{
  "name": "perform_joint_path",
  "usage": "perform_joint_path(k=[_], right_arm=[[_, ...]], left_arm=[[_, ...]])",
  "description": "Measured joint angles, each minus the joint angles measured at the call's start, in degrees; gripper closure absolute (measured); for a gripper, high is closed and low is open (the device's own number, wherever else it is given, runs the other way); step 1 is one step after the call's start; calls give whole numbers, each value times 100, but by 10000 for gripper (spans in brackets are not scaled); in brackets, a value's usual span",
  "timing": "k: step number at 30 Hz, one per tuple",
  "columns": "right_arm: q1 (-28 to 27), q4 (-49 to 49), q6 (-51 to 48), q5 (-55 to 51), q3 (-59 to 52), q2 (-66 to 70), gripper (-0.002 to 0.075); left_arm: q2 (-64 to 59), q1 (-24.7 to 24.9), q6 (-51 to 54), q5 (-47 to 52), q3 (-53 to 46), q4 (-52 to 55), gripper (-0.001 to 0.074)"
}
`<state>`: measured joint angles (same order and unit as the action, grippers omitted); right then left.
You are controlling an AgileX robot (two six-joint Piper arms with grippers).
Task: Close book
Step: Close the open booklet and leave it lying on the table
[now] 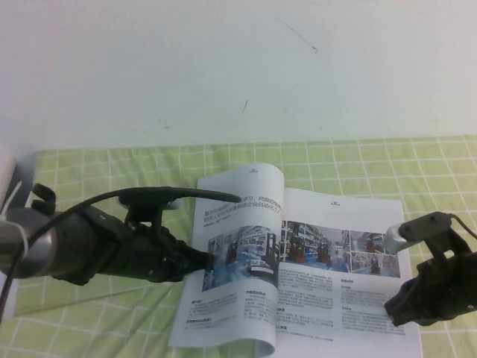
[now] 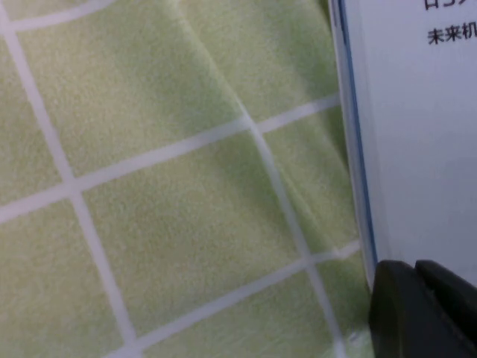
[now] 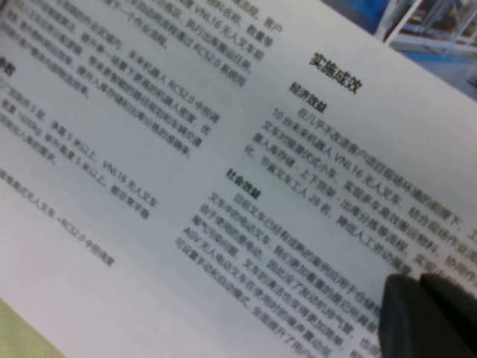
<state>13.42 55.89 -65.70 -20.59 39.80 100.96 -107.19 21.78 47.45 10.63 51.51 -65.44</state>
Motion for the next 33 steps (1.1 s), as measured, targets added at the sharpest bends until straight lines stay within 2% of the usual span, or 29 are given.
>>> perform_joint_path(k=[2,6,9,14,23,28,33], right_arm=[[0,0,0,0,0,0,729],[0,0,0,-13,0,0,729],[0,0,0,-33,0,0,729],[0,0,0,-20,13,0,729],[0,-89,0,-66,141,48,729],[0,-964,189,-66,141,-252,729],[-86,-2073,700,-43,141,-1099,729]], left_arm=[[-27,267,52,10,80,-258,737],[-162,902,133,690,441,-555,737],[-200,1177,158,995,749,-667,737],[-271,1382,158,1405,1248,-854,737],[-271,1381,612,2105,2044,-1459,737],[-103,1393,475,2221,2312,-582,737],[469,1346,-1076,2202,2376,1852,737]])
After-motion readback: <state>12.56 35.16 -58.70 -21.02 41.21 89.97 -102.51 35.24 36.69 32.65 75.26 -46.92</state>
